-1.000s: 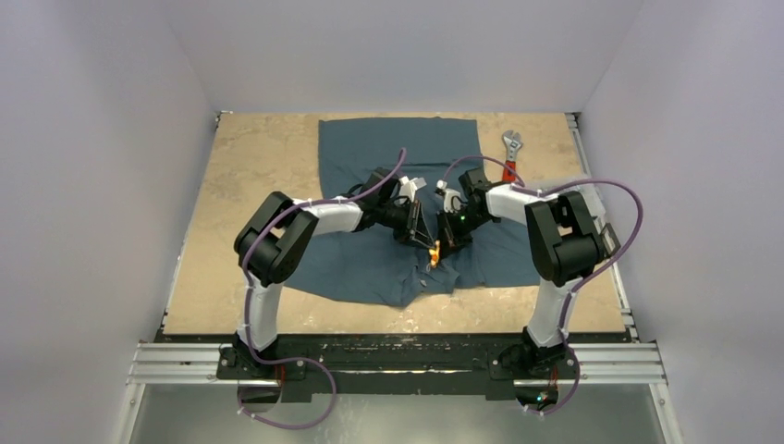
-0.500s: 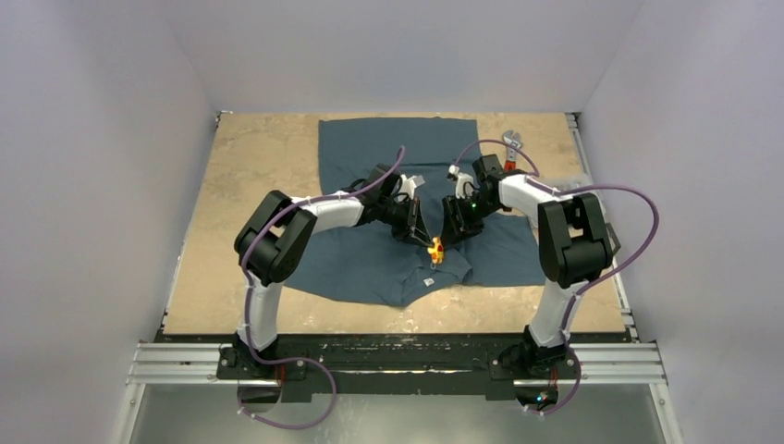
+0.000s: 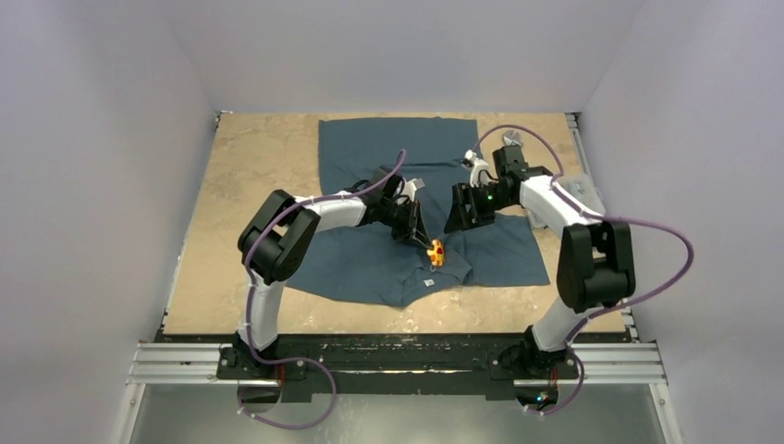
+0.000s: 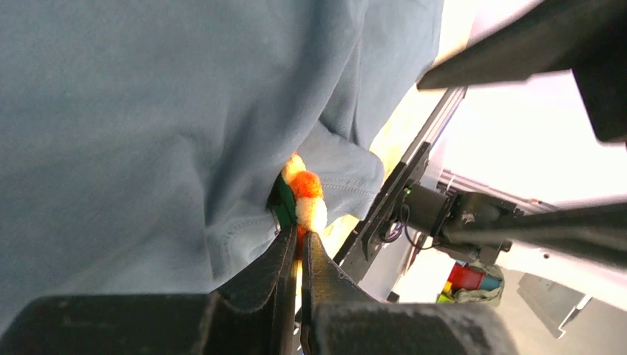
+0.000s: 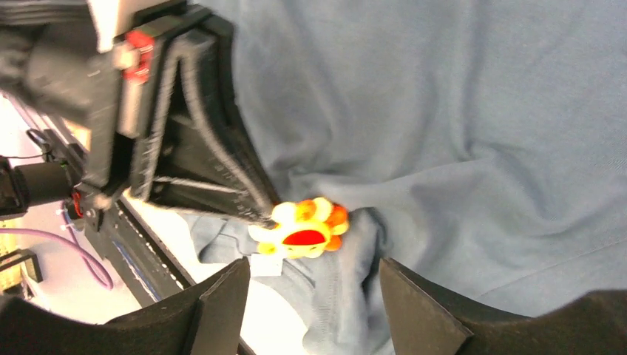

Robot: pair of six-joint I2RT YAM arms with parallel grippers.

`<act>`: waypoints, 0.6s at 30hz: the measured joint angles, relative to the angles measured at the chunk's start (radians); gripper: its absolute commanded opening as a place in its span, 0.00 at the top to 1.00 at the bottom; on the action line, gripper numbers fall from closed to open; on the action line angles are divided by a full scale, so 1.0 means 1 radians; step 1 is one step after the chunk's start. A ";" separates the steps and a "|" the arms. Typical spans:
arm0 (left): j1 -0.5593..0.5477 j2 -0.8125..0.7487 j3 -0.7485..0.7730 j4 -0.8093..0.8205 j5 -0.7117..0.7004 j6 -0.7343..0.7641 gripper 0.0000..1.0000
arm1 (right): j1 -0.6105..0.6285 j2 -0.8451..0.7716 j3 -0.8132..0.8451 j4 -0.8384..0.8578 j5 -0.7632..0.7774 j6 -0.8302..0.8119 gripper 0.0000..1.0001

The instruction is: Remove the brooch from the garment

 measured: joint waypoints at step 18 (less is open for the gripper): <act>-0.033 0.065 0.073 0.113 0.061 -0.142 0.68 | 0.006 -0.061 -0.115 0.003 -0.043 0.063 0.24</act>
